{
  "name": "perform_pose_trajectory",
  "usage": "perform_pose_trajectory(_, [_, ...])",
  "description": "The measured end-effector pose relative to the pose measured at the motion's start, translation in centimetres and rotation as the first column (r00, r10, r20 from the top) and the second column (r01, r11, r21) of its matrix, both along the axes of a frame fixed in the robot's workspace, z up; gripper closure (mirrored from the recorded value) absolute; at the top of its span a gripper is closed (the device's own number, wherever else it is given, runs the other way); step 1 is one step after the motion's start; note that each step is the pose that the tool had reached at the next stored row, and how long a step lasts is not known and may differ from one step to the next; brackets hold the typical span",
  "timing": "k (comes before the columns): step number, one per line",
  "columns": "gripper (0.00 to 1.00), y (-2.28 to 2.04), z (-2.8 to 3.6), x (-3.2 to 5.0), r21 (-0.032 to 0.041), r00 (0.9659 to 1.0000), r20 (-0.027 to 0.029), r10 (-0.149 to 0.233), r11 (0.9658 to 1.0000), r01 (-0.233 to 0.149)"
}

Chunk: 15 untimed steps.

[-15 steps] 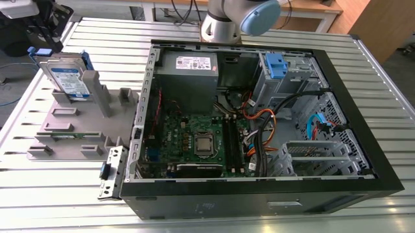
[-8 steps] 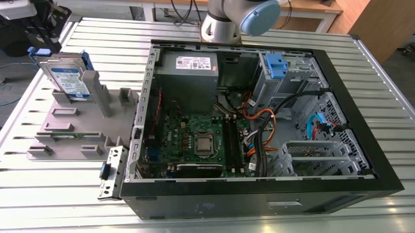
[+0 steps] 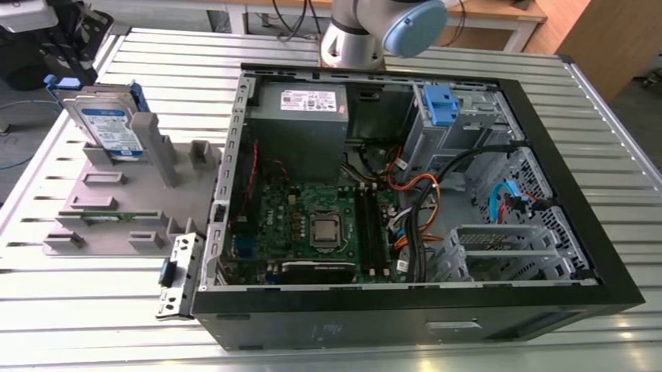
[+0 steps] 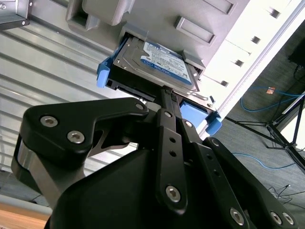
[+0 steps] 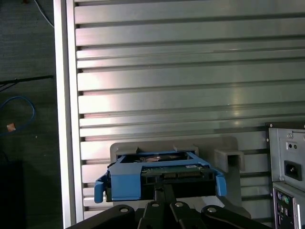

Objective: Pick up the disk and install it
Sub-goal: 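Pick up the disk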

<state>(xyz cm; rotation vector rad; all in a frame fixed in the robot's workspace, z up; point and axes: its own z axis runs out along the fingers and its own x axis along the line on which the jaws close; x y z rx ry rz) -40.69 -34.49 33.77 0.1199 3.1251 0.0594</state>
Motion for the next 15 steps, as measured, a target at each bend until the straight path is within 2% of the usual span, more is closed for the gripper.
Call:
perform_pose_trajectory(9, [0.89, 0.0, -0.01, 0.0, -0.0001, 1.0, 0.0, 0.001, 1.0, -0.001])
perform_pose_trajectory(15, [0.89, 0.0, -0.02, 0.0, 0.0, 0.9991, 0.0003, 0.041, 0.9991, -0.041])
